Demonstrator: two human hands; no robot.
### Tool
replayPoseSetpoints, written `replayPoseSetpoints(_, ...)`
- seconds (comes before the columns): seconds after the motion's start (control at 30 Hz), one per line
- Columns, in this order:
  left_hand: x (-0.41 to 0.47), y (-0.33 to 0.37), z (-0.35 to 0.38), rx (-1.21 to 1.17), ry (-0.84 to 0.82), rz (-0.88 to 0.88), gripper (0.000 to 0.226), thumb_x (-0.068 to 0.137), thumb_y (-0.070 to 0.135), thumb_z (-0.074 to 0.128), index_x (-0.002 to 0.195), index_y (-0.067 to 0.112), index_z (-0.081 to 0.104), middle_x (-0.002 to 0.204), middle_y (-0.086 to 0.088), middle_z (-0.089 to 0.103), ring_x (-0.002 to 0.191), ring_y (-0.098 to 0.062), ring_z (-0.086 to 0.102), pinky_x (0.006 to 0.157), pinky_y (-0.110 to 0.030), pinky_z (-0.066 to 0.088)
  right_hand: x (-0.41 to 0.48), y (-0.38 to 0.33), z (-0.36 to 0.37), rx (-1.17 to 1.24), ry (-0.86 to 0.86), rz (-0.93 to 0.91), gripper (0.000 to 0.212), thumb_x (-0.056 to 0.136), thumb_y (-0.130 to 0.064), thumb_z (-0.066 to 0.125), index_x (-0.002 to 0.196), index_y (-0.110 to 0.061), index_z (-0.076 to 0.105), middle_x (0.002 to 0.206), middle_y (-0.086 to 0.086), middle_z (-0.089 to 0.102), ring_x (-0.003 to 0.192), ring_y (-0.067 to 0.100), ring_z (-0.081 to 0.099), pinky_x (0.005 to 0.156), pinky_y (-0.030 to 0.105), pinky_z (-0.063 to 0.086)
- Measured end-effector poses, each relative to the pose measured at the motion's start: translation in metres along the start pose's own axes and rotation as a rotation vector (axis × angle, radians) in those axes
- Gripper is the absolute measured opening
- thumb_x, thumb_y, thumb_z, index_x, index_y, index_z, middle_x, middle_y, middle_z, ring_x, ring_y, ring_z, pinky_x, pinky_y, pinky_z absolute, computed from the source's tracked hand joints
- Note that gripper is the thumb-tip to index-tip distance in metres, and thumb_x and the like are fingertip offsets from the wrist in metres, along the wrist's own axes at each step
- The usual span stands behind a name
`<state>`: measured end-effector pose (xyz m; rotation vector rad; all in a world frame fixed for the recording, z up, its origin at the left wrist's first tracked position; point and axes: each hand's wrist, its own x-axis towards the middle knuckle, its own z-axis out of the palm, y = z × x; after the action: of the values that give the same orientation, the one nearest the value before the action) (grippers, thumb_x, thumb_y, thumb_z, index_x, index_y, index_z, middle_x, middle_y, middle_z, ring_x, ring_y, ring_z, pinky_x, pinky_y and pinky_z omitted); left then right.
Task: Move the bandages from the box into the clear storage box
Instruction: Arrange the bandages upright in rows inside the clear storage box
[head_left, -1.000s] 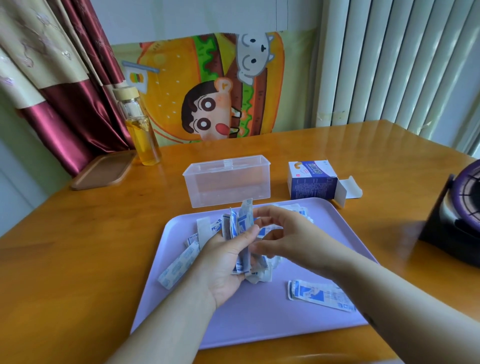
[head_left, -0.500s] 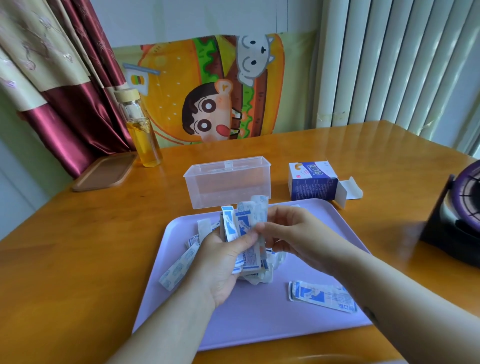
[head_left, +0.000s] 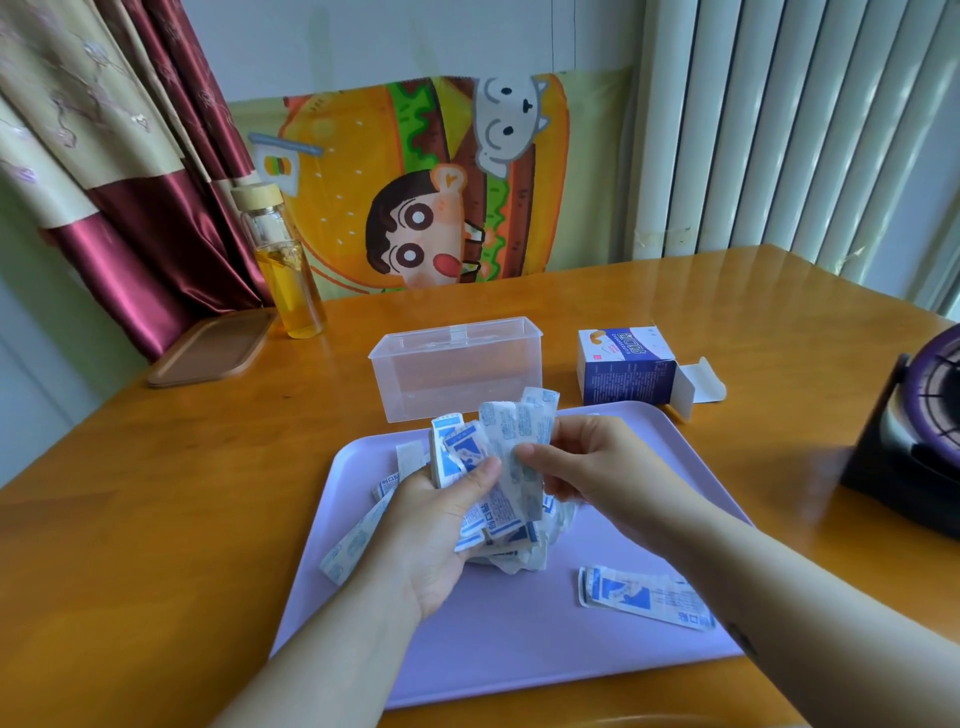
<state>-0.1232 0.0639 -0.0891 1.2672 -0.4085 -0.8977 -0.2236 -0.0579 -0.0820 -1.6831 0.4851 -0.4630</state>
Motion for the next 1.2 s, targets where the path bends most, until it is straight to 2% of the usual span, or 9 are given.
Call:
replayPoseSetpoints(0.13, 0.000, -0.002, 0.001, 0.018, -0.003, 0.043, 0.017, 0.082, 0.011, 0.064, 0.098, 0.017, 0.067, 0.097, -0.012, 0.073, 0.088, -0.029, 0.070, 0.073, -0.047, 0.057, -0.004, -0.006, 0.001, -0.045, -0.030, -0.035, 0.009, 0.087, -0.022, 0.065, 0.079, -0.020, 0.069, 0.051, -0.010, 0.056, 0.047, 0.000, 0.045, 0.048, 0.012, 0.037)
replayPoseSetpoints(0.27, 0.000, -0.002, 0.003, 0.039, 0.015, 0.064, 0.028, 0.073, 0.015, 0.068, 0.101, 0.013, 0.066, 0.097, -0.014, 0.073, 0.088, -0.031, 0.070, 0.070, -0.048, 0.058, -0.004, -0.007, 0.003, -0.130, -0.018, -0.017, 0.015, 0.082, -0.027, 0.071, 0.070, -0.020, 0.066, 0.050, -0.008, 0.055, 0.046, 0.001, 0.046, 0.048, 0.014, 0.038)
replayPoseSetpoints(0.43, 0.000, -0.002, 0.001, 0.028, 0.042, 0.029, 0.015, 0.083, 0.008, 0.064, 0.097, 0.011, 0.067, 0.096, -0.016, 0.073, 0.087, -0.031, 0.070, 0.071, -0.046, 0.058, -0.004, -0.008, 0.001, -0.103, -0.020, 0.023, 0.017, 0.081, -0.025, 0.071, 0.068, -0.017, 0.063, 0.045, -0.010, 0.053, 0.043, -0.001, 0.045, 0.045, 0.011, 0.036)
replayPoseSetpoints(0.63, -0.001, 0.001, 0.000, 0.022, 0.006, -0.007, 0.018, 0.080, 0.014, 0.065, 0.097, 0.012, 0.067, 0.099, -0.016, 0.072, 0.094, -0.034, 0.068, 0.079, -0.048, 0.056, -0.005, -0.010, -0.010, -0.160, -0.039, 0.062, 0.017, 0.082, -0.025, 0.071, 0.074, -0.012, 0.065, 0.050, -0.008, 0.056, 0.050, 0.005, 0.049, 0.058, 0.022, 0.042)
replayPoseSetpoints(0.73, 0.001, 0.003, -0.004, 0.004, -0.015, -0.049, 0.022, 0.085, 0.014, 0.061, 0.106, 0.009, 0.066, 0.106, -0.016, 0.071, 0.101, -0.035, 0.066, 0.086, -0.049, 0.053, -0.007, -0.018, -0.040, -0.404, -0.012, 0.088, 0.022, 0.084, -0.024, 0.069, 0.070, -0.013, 0.056, 0.051, -0.007, 0.057, 0.046, 0.004, 0.048, 0.051, 0.017, 0.039)
replayPoseSetpoints(0.83, 0.003, 0.003, -0.004, -0.032, -0.035, -0.083, 0.023, 0.088, 0.012, 0.059, 0.110, 0.010, 0.064, 0.106, -0.013, 0.071, 0.101, -0.032, 0.066, 0.077, -0.042, 0.057, -0.009, -0.014, -0.076, -0.754, -0.040, 0.150, 0.022, 0.084, -0.026, 0.068, 0.084, -0.013, 0.050, 0.061, -0.004, 0.061, 0.051, 0.008, 0.051, 0.053, 0.020, 0.040)
replayPoseSetpoints(1.03, 0.005, 0.000, 0.016, -0.175, -0.004, -0.203, 0.010, 0.087, 0.007, 0.061, 0.090, 0.014, 0.068, 0.077, -0.006, 0.073, 0.061, -0.016, 0.068, 0.053, -0.025, 0.053, -0.019, 0.006, -0.096, -1.055, -0.222, 0.366, 0.041, 0.079, -0.032, 0.067, 0.110, -0.017, 0.046, 0.077, -0.005, 0.063, 0.063, 0.011, 0.057, 0.067, 0.028, 0.049)
replayPoseSetpoints(1.1, 0.004, 0.000, 0.019, -0.222, -0.007, -0.249, 0.007, 0.085, 0.007, 0.061, 0.088, 0.010, 0.068, 0.069, -0.006, 0.069, 0.054, -0.014, 0.063, 0.050, -0.022, 0.051, -0.021, 0.009, -0.093, -1.102, -0.247, 0.424, 0.056, 0.080, -0.033, 0.068, 0.125, -0.016, 0.040, 0.086, -0.003, 0.064, 0.066, 0.012, 0.057, 0.071, 0.029, 0.050)
replayPoseSetpoints(1.2, 0.000, 0.001, 0.021, -0.332, -0.051, -0.297, 0.006, 0.085, 0.004, 0.060, 0.087, 0.003, 0.066, 0.072, -0.012, 0.070, 0.057, -0.017, 0.066, 0.056, -0.026, 0.056, -0.023, 0.008, -0.092, -1.258, -0.221, 0.380, 0.060, 0.080, -0.038, 0.070, 0.125, -0.012, 0.040, 0.104, 0.002, 0.059, 0.084, 0.017, 0.054, 0.079, 0.030, 0.045)
